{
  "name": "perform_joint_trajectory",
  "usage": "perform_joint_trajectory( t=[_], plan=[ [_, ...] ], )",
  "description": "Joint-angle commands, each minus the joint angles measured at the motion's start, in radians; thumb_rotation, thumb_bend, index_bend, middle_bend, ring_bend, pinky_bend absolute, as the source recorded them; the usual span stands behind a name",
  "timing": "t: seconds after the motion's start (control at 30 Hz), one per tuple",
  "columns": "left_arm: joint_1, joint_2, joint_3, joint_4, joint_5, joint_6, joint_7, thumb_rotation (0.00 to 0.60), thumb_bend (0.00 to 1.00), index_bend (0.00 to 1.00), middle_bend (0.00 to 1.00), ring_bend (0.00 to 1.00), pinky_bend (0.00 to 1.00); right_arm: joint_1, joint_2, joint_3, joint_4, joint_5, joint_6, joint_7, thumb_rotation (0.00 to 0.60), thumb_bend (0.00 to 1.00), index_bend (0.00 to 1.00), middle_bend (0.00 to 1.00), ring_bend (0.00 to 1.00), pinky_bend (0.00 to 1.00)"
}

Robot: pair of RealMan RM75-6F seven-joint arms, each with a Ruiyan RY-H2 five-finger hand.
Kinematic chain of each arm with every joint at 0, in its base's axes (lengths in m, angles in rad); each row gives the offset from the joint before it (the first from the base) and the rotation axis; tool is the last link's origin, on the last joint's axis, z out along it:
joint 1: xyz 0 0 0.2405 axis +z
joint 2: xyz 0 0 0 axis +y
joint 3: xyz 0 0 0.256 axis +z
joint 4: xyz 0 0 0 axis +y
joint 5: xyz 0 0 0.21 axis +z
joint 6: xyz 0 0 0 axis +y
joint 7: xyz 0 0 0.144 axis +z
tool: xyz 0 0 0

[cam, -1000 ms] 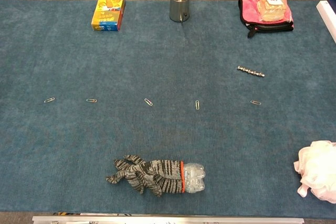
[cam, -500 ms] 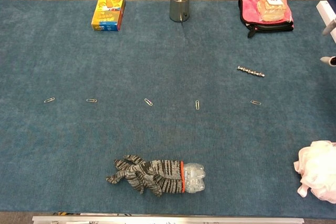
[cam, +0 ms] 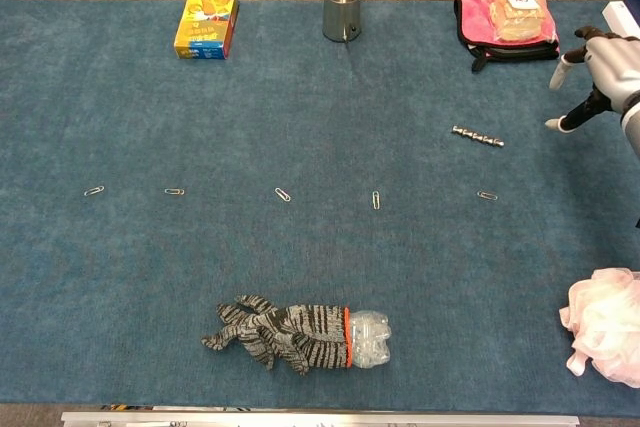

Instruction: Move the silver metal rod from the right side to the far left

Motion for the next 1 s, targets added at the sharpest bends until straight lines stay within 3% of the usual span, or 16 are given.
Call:
perform_joint_trajectory(
  t=[0.03, 0.3, 1.0],
  plan=[
    [0.001, -0.001, 0.001, 0.005, 0.000, -0.002, -0.004, 0.600, 0.38, 0.26, 0.21, 0.31, 0.44, 0.011, -0.017, -0.005, 0.016, 0.014, -0.011, 0.004, 0.600, 0.18, 0.45, 0.02, 0.00, 0.00],
    [0.002, -0.003, 0.004, 0.013, 0.001, -0.008, -0.008, 0.600, 0.38, 0.26, 0.21, 0.31, 0.44, 0.025, -0.075, -0.011, 0.067, 0.049, -0.019, 0.027, 0.600, 0.23, 0.46, 0.02, 0.00, 0.00],
    [0.005, -0.005, 0.004, 0.008, -0.003, -0.016, 0.005, 0.600, 0.38, 0.26, 0.21, 0.31, 0.44, 0.056, -0.149, -0.040, 0.143, 0.049, -0.048, 0.045, 0.600, 0.24, 0.51, 0.02, 0.00, 0.00]
  ],
)
